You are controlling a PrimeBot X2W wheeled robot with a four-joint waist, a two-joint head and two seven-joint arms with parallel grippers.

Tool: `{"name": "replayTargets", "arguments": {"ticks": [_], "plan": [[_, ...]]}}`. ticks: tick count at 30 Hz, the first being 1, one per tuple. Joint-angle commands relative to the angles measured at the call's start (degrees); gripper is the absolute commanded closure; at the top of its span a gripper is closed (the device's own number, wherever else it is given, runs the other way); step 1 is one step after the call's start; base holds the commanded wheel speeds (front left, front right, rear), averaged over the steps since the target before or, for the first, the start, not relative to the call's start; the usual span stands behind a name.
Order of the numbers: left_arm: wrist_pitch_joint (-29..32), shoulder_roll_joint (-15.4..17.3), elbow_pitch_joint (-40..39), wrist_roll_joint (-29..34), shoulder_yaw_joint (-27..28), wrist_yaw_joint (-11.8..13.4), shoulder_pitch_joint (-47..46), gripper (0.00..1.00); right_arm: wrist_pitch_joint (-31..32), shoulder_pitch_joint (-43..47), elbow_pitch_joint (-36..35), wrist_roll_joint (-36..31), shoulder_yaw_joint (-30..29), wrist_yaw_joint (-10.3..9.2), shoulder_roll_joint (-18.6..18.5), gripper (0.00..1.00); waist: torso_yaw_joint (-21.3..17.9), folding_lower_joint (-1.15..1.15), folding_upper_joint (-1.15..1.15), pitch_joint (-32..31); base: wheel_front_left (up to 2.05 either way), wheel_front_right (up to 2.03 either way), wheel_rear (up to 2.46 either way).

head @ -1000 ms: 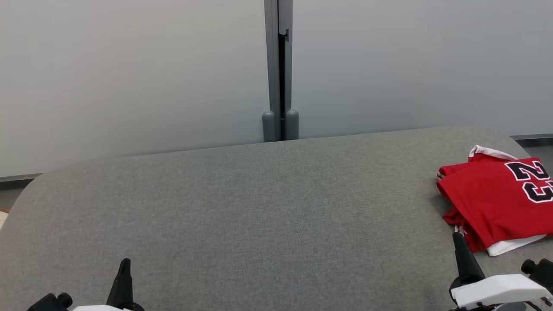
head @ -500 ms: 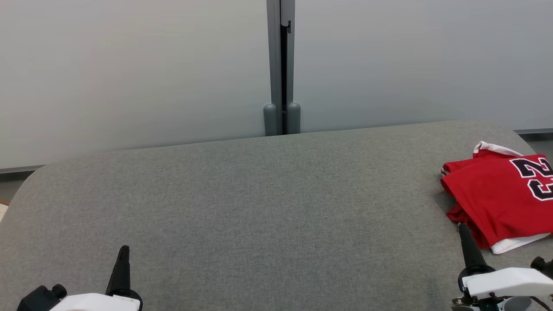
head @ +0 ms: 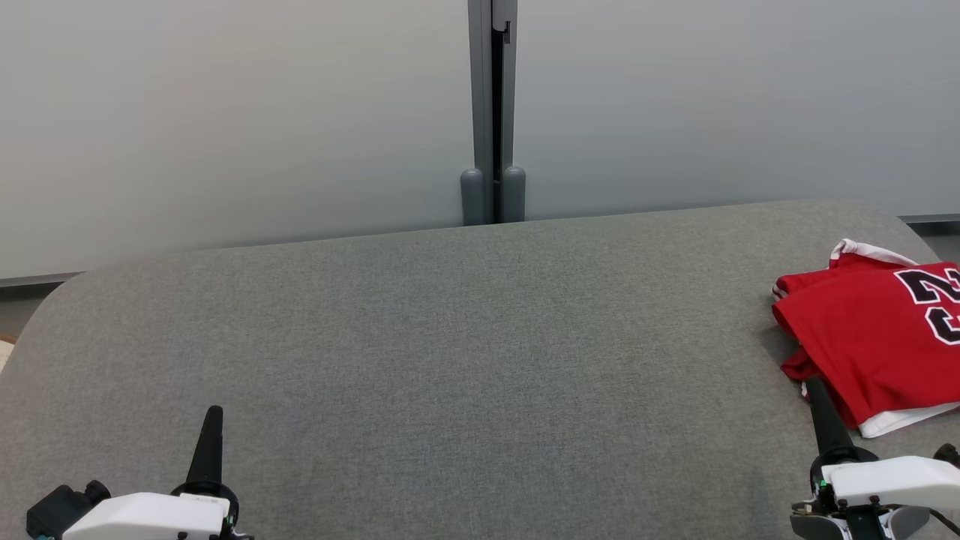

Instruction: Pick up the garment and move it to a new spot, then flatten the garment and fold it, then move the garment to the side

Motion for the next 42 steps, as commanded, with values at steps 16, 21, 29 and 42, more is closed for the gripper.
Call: {"name": "replayTargets", "arguments": {"ticks": [16,21,29,42], "plan": [[2.4,-0.5,-0.2,-7.5,1.9,-1.6,-3.5,1.00,2.0,-1.9,-1.9,7.8,-2.5,0.00,0.7,1.00,0.4,0.00,0.00,1.4,0.00,0.00,0.00],[3.2,-0.8,-0.2,-9.9,2.5,-2.0,-4.3,1.00,2.7,-2.0,-2.2,10.2,-3.2,0.00,1.0,1.00,0.6,0.00,0.00,2.0,0.00,0.00,0.00],[4.1,-1.1,-0.1,-13.0,3.1,-2.5,-5.3,1.00,3.4,-2.3,-2.7,13.3,-4.1,0.00,1.4,1.00,0.8,0.00,0.00,2.7,0.00,0.00,0.00],[5.5,-1.6,0.1,-17.4,4.1,-3.4,-6.5,1.00,4.5,-2.6,-3.4,17.9,-5.5,0.00,1.9,1.00,1.1,0.00,0.00,3.9,0.00,0.00,0.00]]}}
